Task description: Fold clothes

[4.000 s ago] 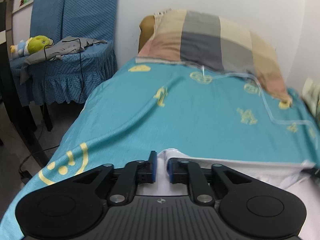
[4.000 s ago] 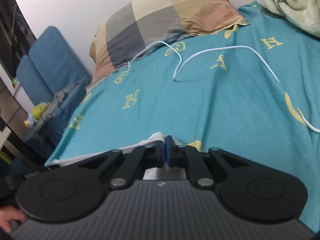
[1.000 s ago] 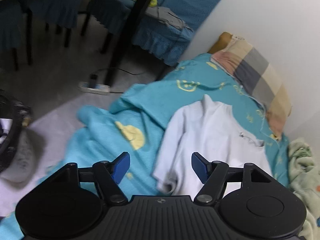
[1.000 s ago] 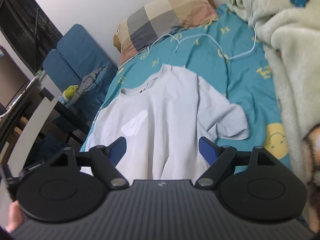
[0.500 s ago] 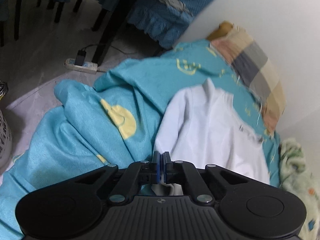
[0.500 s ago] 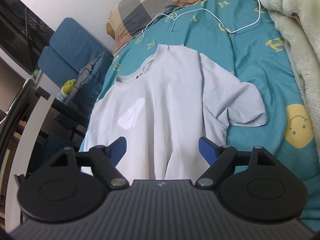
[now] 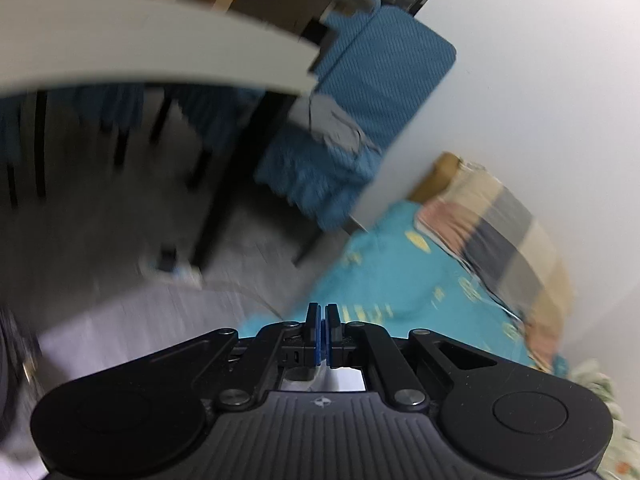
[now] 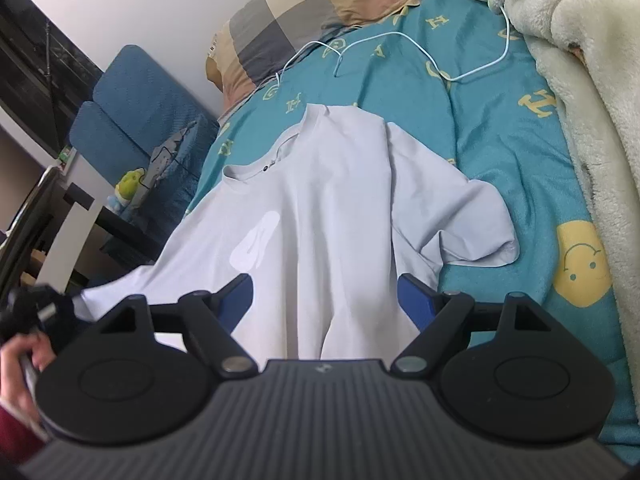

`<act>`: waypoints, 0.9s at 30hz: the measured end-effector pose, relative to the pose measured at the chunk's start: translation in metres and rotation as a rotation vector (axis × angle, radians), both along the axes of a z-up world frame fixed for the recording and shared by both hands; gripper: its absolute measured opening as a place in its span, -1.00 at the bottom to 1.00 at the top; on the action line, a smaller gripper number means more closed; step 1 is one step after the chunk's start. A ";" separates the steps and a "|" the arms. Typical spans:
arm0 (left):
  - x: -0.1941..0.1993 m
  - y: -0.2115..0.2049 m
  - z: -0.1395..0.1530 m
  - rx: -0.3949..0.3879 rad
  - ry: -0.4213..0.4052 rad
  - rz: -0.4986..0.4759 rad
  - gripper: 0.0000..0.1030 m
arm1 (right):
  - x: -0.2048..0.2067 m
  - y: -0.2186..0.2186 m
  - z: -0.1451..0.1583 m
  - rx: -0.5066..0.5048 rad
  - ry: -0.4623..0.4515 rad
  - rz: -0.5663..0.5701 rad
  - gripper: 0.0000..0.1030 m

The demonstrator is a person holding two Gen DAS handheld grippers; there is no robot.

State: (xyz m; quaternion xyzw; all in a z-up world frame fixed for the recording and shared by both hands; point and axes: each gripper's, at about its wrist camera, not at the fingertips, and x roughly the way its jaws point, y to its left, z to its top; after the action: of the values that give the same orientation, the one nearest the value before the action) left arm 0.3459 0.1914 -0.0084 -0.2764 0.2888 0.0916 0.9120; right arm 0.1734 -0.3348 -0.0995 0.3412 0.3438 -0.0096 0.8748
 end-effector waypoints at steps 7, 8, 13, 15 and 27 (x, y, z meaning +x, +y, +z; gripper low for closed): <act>0.044 0.017 -0.026 0.053 0.107 0.019 -0.99 | 0.017 -0.005 -0.015 0.023 0.034 -0.005 0.58; 0.049 0.019 -0.032 0.056 0.125 0.020 -0.99 | 0.019 -0.005 -0.017 0.025 0.038 -0.003 0.58; 0.003 0.002 -0.043 0.030 0.238 -0.115 -0.89 | 0.023 -0.001 -0.020 0.024 0.042 0.016 0.58; -0.027 -0.011 -0.042 0.018 0.288 -0.192 -0.59 | 0.021 0.000 -0.016 0.015 0.031 0.024 0.58; -0.193 -0.098 -0.043 -0.015 0.567 -0.494 -0.18 | -0.016 -0.001 0.020 -0.068 -0.054 0.017 0.58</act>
State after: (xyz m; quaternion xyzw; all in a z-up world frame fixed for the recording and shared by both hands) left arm 0.1525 0.0935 -0.0511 -0.1687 0.5886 -0.0602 0.7883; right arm 0.1576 -0.3359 -0.0798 0.3085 0.3223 -0.0048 0.8950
